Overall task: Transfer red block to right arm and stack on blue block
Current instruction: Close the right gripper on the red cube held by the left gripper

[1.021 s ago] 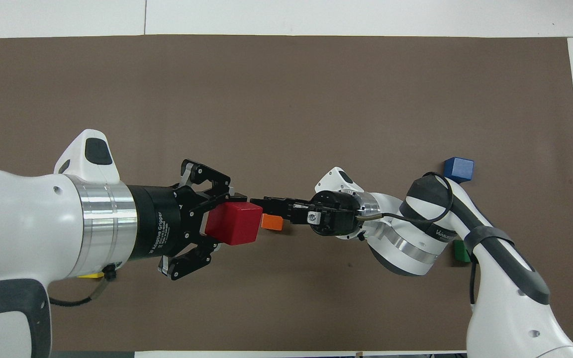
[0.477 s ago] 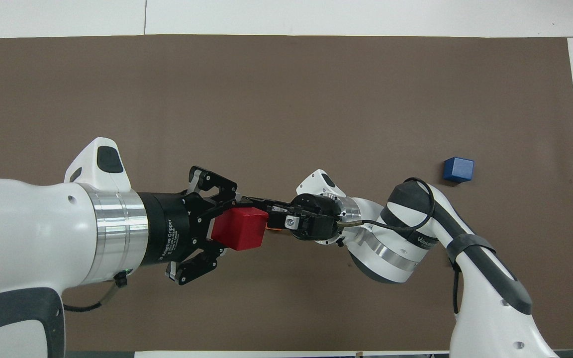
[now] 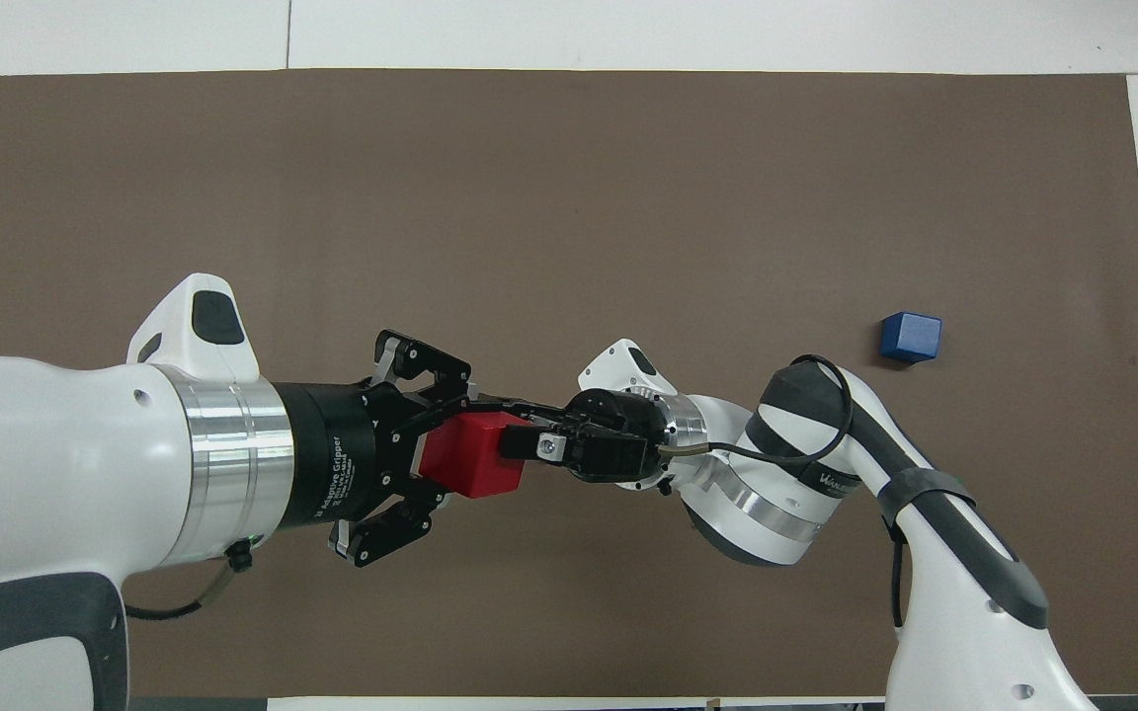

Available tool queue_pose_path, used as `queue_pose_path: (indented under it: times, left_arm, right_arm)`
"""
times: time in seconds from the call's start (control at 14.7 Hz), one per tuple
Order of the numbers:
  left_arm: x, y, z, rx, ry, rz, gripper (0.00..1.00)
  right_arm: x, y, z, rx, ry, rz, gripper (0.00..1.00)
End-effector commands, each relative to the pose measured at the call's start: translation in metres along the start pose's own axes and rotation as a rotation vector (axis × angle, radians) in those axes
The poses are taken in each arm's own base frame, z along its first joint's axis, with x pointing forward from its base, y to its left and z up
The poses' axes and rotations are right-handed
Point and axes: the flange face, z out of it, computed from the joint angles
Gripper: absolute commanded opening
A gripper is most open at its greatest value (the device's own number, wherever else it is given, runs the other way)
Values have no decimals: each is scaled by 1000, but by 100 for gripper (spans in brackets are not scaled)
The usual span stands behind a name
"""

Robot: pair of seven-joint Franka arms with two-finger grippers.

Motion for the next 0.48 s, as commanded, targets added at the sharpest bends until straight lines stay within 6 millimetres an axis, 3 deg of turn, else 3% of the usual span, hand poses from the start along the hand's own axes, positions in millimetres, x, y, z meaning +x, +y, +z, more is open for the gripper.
queue_pose_path:
  times: [0.0, 0.14, 0.34, 0.41]
  left_arm:
    - [-2, -8, -2, -23, -10, -16, 0]
    - [-2, -9, -2, -21, -11, -16, 0]
    - [-1, -9, -2, -12, -11, -18, 0]
    - [-2, -9, -3, -12, -12, -18, 47]
  right_arm:
    - [5, 3, 6, 2, 28, -49, 46]
    - [5, 3, 5, 1, 30, -50, 0]
    - [7, 3, 4, 2, 30, -16, 0]
    - [7, 3, 5, 3, 29, -15, 0]
